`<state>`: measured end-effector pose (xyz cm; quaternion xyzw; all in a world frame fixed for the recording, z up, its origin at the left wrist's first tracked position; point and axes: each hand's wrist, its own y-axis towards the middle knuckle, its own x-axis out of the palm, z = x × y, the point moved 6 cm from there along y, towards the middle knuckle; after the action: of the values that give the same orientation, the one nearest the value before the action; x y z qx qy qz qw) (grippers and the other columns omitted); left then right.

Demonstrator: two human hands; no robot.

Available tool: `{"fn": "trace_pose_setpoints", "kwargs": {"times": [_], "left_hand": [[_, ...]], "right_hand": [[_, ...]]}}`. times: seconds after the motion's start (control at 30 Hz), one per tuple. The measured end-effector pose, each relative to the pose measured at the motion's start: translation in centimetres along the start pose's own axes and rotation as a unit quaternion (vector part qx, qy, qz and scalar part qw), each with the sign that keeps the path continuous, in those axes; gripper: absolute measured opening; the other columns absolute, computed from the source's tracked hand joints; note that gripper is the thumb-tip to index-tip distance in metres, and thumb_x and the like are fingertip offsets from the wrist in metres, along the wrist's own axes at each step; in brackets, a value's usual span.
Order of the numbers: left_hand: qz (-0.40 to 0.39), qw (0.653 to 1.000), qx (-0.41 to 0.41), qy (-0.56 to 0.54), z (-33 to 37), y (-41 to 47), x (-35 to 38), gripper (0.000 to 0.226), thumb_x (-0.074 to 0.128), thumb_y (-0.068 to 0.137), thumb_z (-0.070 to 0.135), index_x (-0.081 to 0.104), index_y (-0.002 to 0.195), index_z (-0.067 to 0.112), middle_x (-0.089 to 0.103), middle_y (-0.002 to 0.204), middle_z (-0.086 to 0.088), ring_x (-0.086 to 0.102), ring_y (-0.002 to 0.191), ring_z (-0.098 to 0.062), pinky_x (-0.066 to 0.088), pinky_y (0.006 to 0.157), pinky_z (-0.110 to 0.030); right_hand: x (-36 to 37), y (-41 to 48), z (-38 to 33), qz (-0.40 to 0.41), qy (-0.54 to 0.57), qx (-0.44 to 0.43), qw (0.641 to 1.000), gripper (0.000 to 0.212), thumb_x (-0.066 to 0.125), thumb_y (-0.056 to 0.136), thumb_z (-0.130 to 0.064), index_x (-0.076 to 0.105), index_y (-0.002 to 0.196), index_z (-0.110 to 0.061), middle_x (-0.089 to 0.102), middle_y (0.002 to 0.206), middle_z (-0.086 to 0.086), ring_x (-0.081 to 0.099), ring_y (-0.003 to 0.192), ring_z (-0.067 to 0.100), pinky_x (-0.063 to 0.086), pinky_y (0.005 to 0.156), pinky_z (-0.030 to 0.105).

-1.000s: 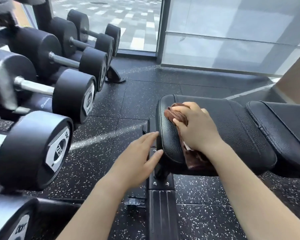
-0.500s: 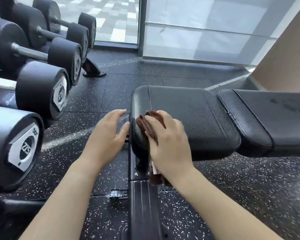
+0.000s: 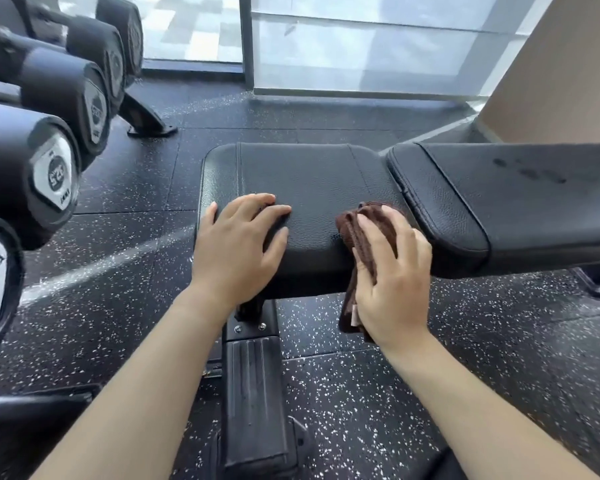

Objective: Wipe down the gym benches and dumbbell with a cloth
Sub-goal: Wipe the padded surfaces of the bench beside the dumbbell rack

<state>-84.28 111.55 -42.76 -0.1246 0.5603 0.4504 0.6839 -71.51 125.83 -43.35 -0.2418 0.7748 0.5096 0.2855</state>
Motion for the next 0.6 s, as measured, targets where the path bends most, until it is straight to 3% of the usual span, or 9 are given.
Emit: {"fn": "trace_pose_setpoints", "kwargs": {"times": [0.2, 0.37, 0.47, 0.6], "left_hand": [[-0.014, 1.0, 0.015, -0.007, 0.1, -0.1, 0.0, 0.042, 0.039, 0.088, 0.041, 0.056, 0.125, 0.032, 0.051, 0.136, 0.008, 0.04, 0.131, -0.015, 0.026, 0.108, -0.053], [-0.005, 1.0, 0.015, -0.019, 0.4, 0.3, 0.1, 0.038, 0.045, 0.088, 0.037, 0.06, 0.121, 0.026, 0.054, 0.132, 0.002, 0.045, 0.126, -0.021, 0.03, 0.105, -0.054], [-0.015, 1.0, 0.022, -0.012, 1.6, 1.3, 0.7, 0.036, 0.047, 0.09, 0.035, 0.059, 0.122, 0.024, 0.054, 0.132, -0.001, 0.047, 0.124, -0.023, 0.03, 0.107, -0.053], [-0.021, 1.0, 0.007, 0.013, 2.5, 2.1, 1.7, 0.039, 0.047, 0.089, 0.04, 0.055, 0.126, 0.03, 0.05, 0.136, 0.004, 0.041, 0.128, -0.019, 0.021, 0.109, -0.056]], "right_hand": [[1.3, -1.2, -4.5, -0.018, -0.002, -0.032, 0.999, 0.041, 0.049, 0.086, -0.017, 0.059, 0.126, -0.019, 0.052, 0.134, 0.014, 0.052, 0.108, 0.041, 0.046, 0.089, 0.05], [-0.7, 0.3, 1.5, 0.006, -0.034, 0.036, 0.999, 0.038, 0.053, 0.09, -0.015, 0.057, 0.127, -0.014, 0.05, 0.134, 0.015, 0.05, 0.111, 0.04, 0.043, 0.095, 0.048], [-2.0, 1.2, 5.7, 0.038, -0.025, 0.097, 0.994, 0.034, 0.053, 0.093, -0.014, 0.056, 0.126, -0.01, 0.048, 0.135, 0.016, 0.048, 0.114, 0.038, 0.033, 0.103, 0.037], [-1.3, 1.0, 5.5, 0.039, 0.017, 0.087, 0.995, 0.037, 0.055, 0.09, -0.008, 0.056, 0.126, -0.013, 0.048, 0.135, 0.012, 0.046, 0.116, 0.033, 0.025, 0.105, 0.023]]}}
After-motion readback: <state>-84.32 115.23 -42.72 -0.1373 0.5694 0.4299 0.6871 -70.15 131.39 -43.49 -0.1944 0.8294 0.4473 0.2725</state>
